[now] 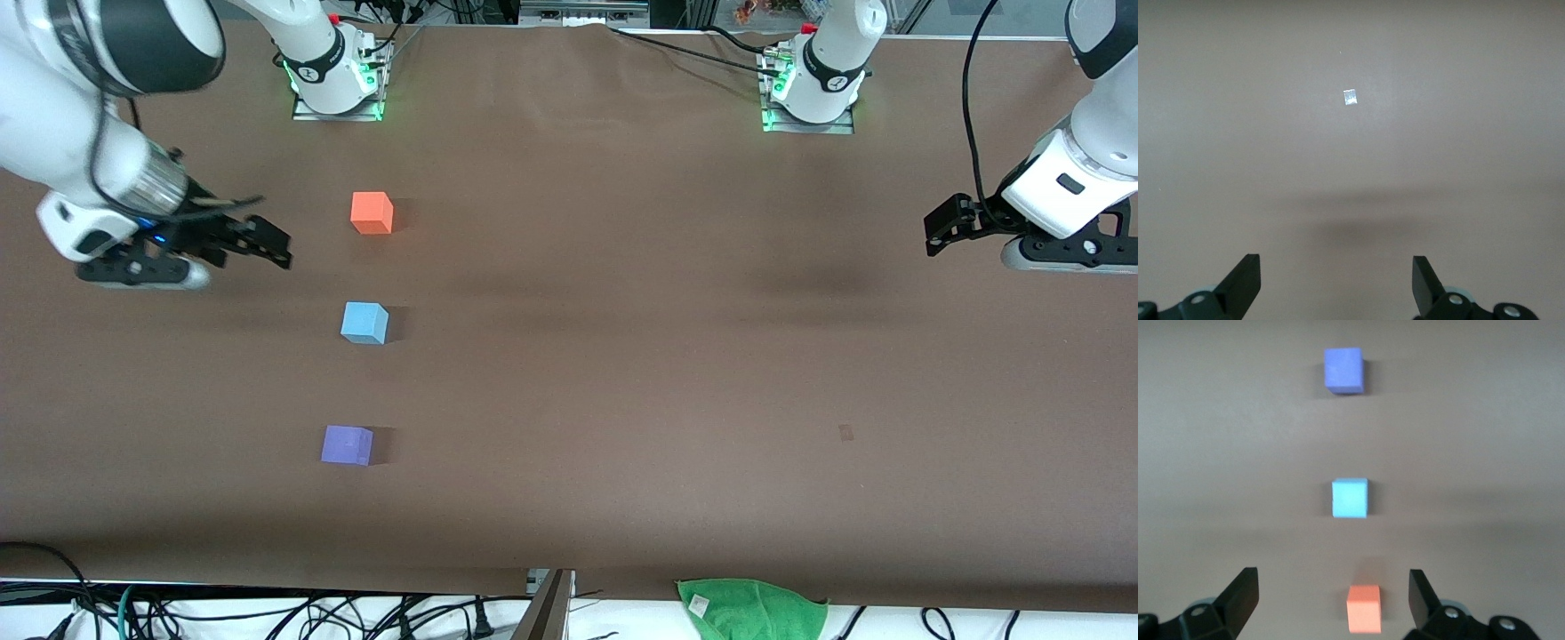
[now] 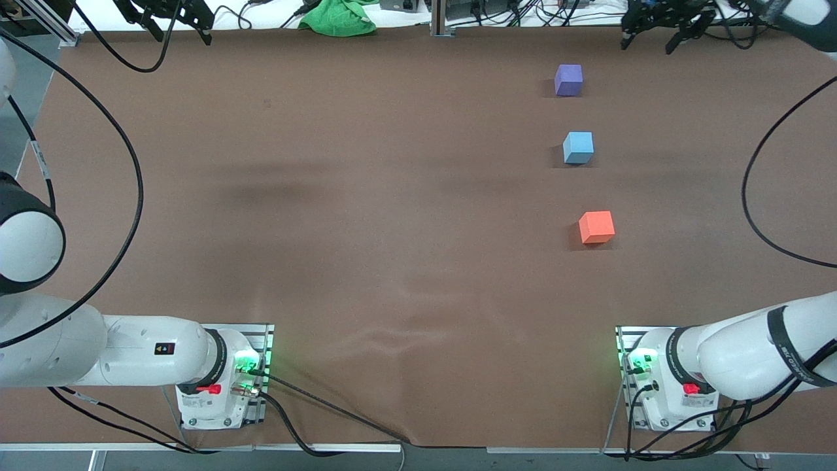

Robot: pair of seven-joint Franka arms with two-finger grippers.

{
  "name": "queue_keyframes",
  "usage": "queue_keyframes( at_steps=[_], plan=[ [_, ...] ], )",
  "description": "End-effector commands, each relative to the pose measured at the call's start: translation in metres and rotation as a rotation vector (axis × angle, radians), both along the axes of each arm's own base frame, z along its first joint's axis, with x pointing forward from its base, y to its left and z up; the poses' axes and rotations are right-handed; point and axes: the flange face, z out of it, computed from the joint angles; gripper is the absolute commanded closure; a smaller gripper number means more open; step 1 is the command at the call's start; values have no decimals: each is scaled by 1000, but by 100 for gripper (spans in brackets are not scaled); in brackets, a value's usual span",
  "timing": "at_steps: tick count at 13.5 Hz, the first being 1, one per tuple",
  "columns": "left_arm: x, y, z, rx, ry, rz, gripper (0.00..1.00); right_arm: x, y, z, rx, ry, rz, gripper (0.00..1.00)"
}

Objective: Place blue block between orange and purple blocks

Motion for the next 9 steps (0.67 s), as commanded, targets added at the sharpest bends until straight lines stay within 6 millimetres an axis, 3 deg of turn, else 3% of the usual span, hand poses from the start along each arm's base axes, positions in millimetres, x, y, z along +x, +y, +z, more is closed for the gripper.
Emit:
queue_keyframes(
  at_steps=[1, 3, 9],
  plan=[
    [-4, 1, 6, 16, 0, -13, 0, -15, -2, 14, -19, 25, 17, 1],
    [-4, 1, 6, 16, 0, -13, 0, -12, -2, 26, -26, -2, 32, 1],
    [-4, 2, 6, 15, 2, -12, 0, -9, 4, 32, -51, -22, 83, 1]
  ],
)
